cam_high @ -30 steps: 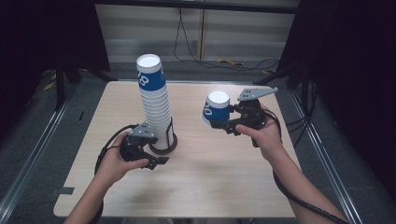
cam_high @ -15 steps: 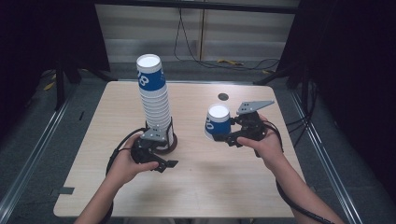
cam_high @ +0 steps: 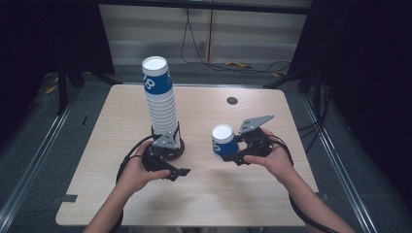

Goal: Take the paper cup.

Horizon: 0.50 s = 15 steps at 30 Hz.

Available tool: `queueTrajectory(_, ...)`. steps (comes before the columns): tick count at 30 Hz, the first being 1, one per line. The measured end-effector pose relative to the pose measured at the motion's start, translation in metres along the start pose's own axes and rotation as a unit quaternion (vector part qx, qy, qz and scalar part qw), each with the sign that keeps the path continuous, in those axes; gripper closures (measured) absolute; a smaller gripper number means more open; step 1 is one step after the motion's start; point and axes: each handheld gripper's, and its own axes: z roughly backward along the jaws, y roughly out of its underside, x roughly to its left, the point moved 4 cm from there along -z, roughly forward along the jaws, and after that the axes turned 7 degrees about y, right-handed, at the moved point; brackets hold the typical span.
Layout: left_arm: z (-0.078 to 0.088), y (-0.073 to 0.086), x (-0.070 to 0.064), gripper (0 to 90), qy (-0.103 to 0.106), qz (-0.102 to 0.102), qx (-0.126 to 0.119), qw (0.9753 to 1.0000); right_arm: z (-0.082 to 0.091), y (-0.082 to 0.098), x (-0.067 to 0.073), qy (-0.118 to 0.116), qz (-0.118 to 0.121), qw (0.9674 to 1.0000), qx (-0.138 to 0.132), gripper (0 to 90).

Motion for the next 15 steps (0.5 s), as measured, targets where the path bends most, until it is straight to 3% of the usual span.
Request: queueTrajectory(15,-0.006,-0.006,-0.004,16.1,0.008,-0.007,-0.01,0.9999,-0.013,0.01,0.01,-0.015,0.025,0.9989,0.036,23.9)
